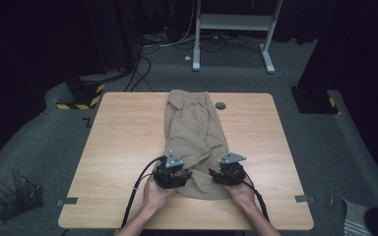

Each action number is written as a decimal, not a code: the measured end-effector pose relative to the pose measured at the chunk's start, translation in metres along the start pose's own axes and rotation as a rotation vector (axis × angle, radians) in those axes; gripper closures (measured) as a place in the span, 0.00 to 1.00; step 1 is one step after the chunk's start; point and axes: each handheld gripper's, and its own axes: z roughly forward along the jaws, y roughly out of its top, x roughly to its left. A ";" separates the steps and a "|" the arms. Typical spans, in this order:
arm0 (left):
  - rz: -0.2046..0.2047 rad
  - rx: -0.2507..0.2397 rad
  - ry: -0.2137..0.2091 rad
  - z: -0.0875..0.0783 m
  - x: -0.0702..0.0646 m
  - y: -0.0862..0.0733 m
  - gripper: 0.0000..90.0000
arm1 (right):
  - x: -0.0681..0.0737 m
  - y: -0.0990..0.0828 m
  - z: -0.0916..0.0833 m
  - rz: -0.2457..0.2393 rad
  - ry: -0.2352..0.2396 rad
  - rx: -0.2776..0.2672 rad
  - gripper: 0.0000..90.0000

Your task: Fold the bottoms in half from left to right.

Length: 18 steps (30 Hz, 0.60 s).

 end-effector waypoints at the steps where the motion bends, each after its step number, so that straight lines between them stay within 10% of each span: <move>1: 0.012 0.013 0.025 0.005 0.001 -0.003 0.58 | -0.001 0.001 0.001 0.009 -0.004 -0.001 0.48; 12: 0.000 -0.024 0.110 0.007 0.014 -0.007 0.54 | -0.015 0.025 0.019 0.009 0.014 0.025 0.54; 18: -0.061 -0.049 0.136 -0.012 0.018 -0.021 0.54 | -0.007 0.049 -0.002 0.038 0.070 -0.111 0.55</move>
